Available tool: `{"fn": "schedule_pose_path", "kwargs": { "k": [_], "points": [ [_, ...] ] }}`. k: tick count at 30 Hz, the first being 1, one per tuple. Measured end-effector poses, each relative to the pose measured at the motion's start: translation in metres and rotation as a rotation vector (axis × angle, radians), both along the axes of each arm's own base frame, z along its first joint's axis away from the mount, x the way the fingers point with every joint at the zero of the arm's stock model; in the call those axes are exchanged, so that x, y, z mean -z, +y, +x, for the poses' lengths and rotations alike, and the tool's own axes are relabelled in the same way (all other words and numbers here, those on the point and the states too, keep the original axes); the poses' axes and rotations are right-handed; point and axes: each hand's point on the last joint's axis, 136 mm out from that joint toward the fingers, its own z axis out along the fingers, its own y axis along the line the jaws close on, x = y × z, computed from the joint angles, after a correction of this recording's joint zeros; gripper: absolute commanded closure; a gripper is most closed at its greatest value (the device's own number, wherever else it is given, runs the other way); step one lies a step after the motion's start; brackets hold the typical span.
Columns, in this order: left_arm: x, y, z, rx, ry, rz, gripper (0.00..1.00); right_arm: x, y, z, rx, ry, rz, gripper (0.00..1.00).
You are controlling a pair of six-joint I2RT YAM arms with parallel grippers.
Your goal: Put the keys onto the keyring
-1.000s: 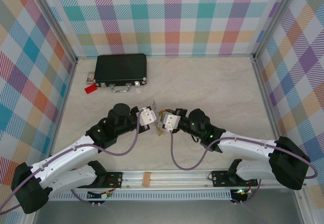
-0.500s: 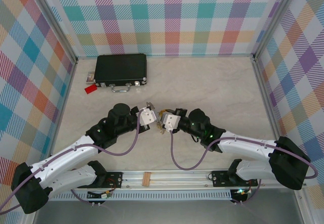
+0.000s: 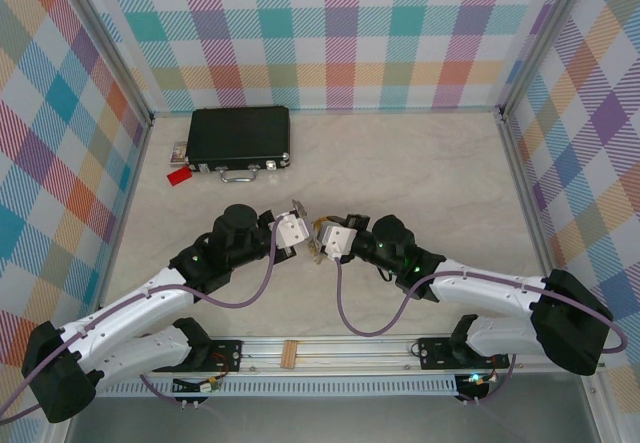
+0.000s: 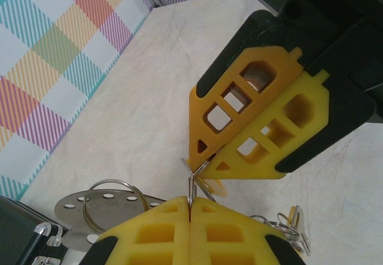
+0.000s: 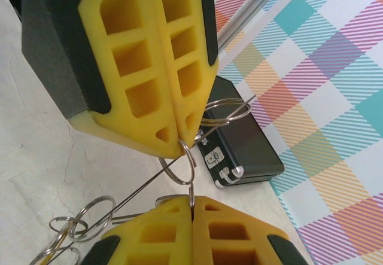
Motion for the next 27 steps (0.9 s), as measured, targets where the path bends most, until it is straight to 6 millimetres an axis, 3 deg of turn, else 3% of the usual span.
{"fn": "schedule_pose_path", "kwargs": {
  "k": [27],
  "points": [
    [0.0001,0.0,-0.0001,-0.001,0.003,-0.002,1.0,0.0025,0.0014,-0.0023,-0.014,0.015,-0.001,1.0]
  ]
}}
